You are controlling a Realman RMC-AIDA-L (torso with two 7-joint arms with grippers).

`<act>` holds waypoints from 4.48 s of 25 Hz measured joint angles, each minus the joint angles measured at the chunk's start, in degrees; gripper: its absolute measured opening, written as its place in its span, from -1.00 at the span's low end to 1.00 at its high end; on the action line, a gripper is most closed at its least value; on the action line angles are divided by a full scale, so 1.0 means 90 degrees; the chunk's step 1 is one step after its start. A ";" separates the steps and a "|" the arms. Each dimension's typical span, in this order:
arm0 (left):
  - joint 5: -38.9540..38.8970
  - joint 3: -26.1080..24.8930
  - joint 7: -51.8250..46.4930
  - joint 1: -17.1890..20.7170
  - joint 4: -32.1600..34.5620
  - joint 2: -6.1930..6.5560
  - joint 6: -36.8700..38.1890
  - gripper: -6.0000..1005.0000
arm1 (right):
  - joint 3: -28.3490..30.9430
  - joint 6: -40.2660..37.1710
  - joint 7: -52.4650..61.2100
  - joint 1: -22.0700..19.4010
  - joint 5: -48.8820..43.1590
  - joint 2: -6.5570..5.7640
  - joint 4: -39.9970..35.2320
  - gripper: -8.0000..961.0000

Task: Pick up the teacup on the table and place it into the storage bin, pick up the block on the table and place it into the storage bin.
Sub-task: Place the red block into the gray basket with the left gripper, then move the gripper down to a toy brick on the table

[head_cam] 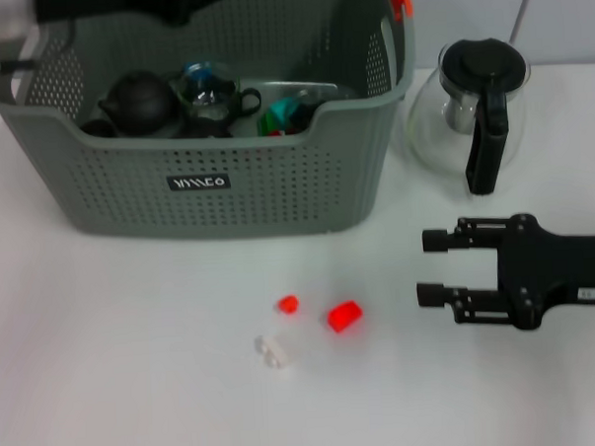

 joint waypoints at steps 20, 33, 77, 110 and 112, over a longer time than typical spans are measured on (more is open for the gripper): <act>0.1938 0.1427 -0.1174 -0.0369 0.1211 -0.0064 -0.2408 -0.40 | 0.0000 0.0081 -0.0048 0.0117 0.0078 0.0071 -0.0004 0.43; -0.1227 0.1852 0.3528 0.2756 0.0683 -0.0195 0.0195 0.57 | 0.0029 0.0080 -0.0038 0.0086 0.0089 0.0073 -0.0009 0.43; -0.0946 0.3147 0.4386 0.2424 0.3211 -0.0238 -0.1881 0.83 | 0.0166 0.0081 -0.0043 -0.0068 0.0045 0.0062 0.0010 0.44; -0.0969 0.3069 0.4383 0.2504 0.3240 -0.0215 -0.2151 0.80 | 0.0166 0.0082 -0.0017 -0.0064 0.0080 0.0033 0.0010 0.43; -0.0969 0.3006 0.4381 0.2506 0.3230 -0.0208 -0.2151 0.80 | 0.0166 0.0081 -0.0014 -0.0066 0.0079 0.0027 0.0010 0.43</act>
